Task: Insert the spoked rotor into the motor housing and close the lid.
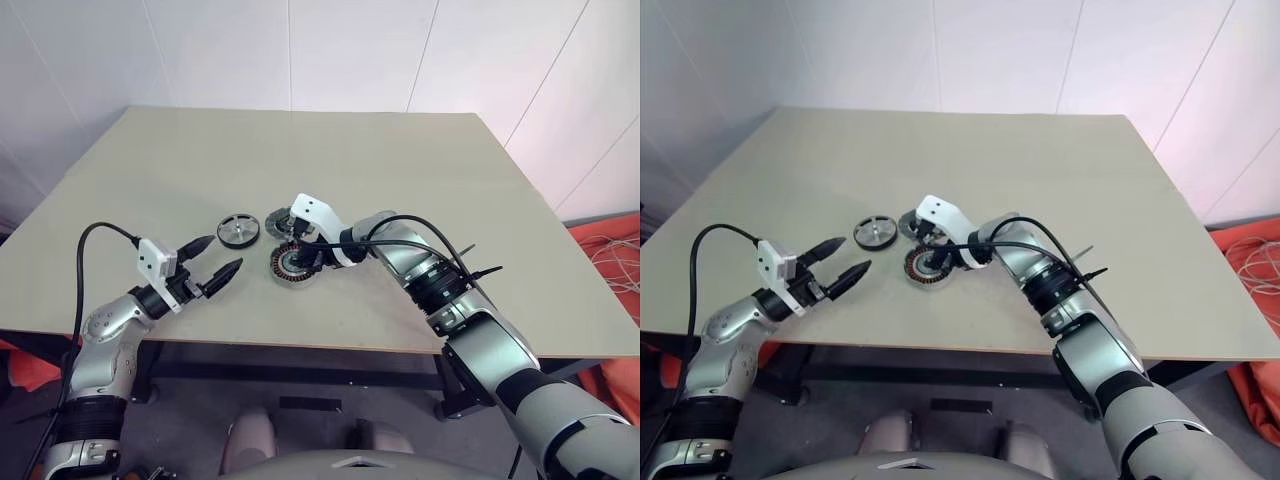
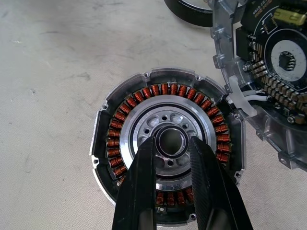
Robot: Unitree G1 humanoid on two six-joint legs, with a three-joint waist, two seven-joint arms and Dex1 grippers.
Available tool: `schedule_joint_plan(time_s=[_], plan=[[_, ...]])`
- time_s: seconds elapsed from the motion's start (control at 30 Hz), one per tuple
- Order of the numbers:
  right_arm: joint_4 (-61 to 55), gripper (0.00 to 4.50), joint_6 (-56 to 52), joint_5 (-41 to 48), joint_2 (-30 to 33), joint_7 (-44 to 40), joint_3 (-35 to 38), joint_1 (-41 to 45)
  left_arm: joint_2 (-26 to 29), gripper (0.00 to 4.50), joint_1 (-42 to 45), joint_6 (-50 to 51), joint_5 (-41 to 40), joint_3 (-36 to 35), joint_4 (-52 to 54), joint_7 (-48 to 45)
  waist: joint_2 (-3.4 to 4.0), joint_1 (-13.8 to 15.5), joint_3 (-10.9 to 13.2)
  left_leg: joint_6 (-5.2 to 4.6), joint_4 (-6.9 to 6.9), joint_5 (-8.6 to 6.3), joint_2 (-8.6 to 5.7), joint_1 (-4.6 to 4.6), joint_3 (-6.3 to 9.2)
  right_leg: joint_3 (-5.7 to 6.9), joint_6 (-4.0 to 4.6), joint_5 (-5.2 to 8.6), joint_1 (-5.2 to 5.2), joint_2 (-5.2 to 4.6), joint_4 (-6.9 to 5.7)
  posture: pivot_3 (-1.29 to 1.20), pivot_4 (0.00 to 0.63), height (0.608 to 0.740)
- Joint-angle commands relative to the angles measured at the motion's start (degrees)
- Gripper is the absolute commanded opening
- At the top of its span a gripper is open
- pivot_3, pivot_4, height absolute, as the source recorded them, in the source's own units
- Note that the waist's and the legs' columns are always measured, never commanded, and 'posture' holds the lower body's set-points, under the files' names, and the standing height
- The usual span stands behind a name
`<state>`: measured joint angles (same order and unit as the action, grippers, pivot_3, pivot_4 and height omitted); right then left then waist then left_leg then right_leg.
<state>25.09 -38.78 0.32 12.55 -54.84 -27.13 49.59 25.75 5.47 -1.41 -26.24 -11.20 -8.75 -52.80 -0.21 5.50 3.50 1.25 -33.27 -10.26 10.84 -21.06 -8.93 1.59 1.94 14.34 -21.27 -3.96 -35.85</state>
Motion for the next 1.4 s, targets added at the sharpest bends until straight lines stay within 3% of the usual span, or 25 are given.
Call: schedule_joint_plan(time_s=[0.03,0.33,0.37,0.67,1.03,1.17,1.4], plan=[[-0.9,0.67,0.0,0.5,-0.1,-0.4,1.2,0.5,0.5,4.5,0.9,-0.3,-0.1,-0.5,1.3,0.1,0.0,0.0,0.0,0.0,0.0,0.0,0.0,0.0,0.0,0.0,0.0,0.0,0.0,0.0,0.0,0.0,0.0,0.74],[-0.9,0.67,-0.4,0.9,-0.6,-0.4,1.7,0.2,0.5,4.5,1.0,-0.3,-0.1,-0.5,1.3,0.2,0.0,0.0,0.0,0.0,0.0,0.0,0.0,0.0,0.0,0.0,0.0,0.0,0.0,0.0,0.0,0.0,0.0,0.74],[-0.9,1.42,-0.4,0.9,-0.7,-0.2,1.8,0.3,0.5,4.5,1.0,-0.3,-0.1,-0.5,1.3,0.2,0.0,0.0,0.0,0.0,0.0,0.0,0.0,0.0,0.0,0.0,0.0,0.0,0.0,0.0,0.0,0.0,0.0,0.74],[-3.8,4.47,-0.6,1.8,-0.7,0.1,2.8,1.0,0.4,4.5,1.3,-0.3,0.0,-0.3,1.3,0.3,0.0,0.0,0.0,0.02,-0.01,0.01,-0.01,0.02,0.0,0.0,0.0,0.0,0.02,-0.01,-0.03,0.0,0.0,0.74],[-18.0,4.47,-9.3,6.9,1.3,-2.9,4.2,0.7,0.1,4.5,1.7,-0.4,0.2,0.0,0.9,0.3,0.0,0.1,0.0,0.02,0.02,0.01,0.01,0.0,0.02,0.0,0.0,0.0,0.0,0.03,0.01,0.0,0.0,0.74],[-16.7,3.55,-9.4,6.7,1.5,-0.8,4.1,-0.7,0.1,4.5,1.8,-0.4,0.2,0.1,0.8,0.3,0.0,0.1,0.0,0.05,0.02,0.03,0.01,0.04,0.04,0.0,-0.01,0.0,0.03,0.02,-0.01,0.0,0.0,0.74],[-14.4,1.11,-7.7,6.3,1.2,2.3,3.9,-2.0,0.1,4.5,1.7,-0.4,0.2,0.2,1.0,0.3,0.0,0.0,0.0,0.05,0.03,0.03,0.01,0.02,0.04,0.0,-0.01,0.0,0.0,0.03,0.0,0.0,0.0,0.74]])
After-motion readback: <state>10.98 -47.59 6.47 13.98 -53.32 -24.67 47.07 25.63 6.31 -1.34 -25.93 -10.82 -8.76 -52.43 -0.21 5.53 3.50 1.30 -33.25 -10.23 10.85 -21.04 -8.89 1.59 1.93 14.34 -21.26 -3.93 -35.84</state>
